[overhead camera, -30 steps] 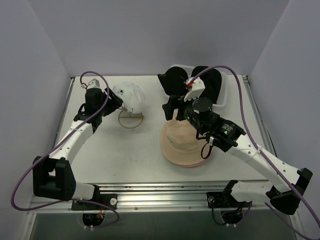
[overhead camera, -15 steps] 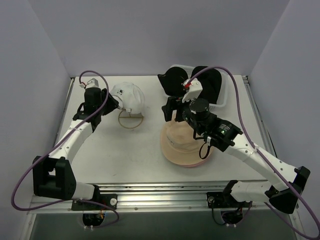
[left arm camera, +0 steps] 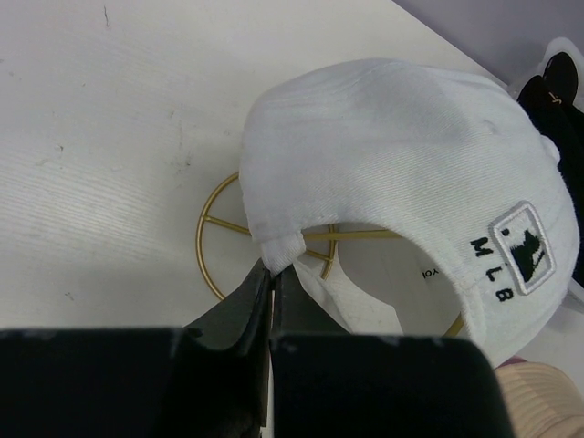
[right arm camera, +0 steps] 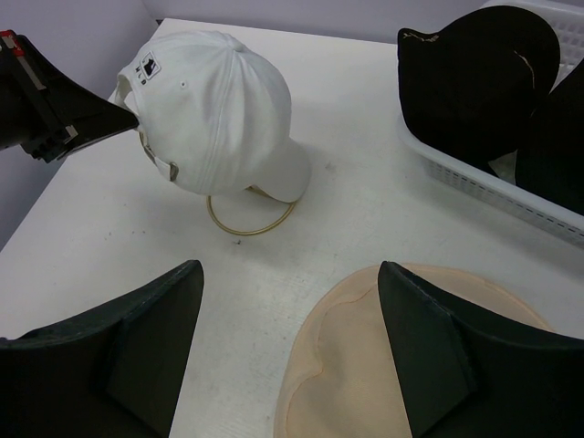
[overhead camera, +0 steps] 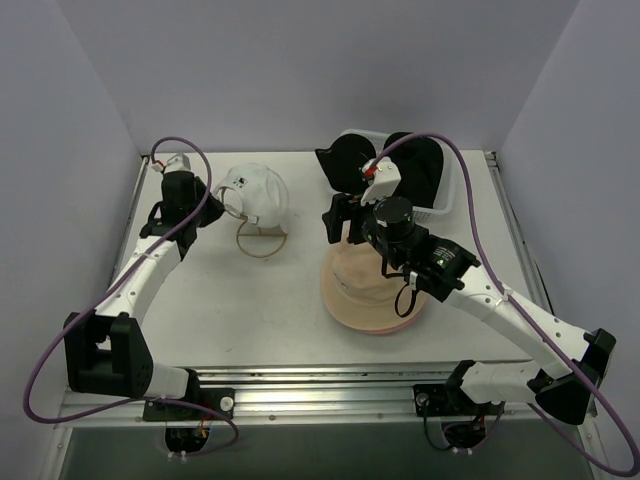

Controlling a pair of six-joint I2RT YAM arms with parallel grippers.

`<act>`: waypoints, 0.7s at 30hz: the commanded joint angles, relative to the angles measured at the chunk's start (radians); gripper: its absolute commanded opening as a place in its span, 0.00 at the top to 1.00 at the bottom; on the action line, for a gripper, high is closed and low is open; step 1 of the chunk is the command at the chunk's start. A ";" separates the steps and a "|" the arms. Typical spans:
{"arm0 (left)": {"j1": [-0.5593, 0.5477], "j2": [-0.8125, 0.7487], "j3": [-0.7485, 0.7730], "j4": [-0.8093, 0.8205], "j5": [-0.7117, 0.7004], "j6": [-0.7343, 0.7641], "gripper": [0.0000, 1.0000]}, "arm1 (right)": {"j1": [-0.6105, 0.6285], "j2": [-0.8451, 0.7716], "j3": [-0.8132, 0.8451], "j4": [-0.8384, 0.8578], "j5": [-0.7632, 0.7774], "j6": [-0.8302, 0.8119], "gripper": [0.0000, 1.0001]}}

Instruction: Stack the hats

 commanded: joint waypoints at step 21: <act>0.094 0.080 0.076 -0.097 0.002 0.043 0.98 | 0.011 0.016 0.011 0.020 0.033 -0.024 0.27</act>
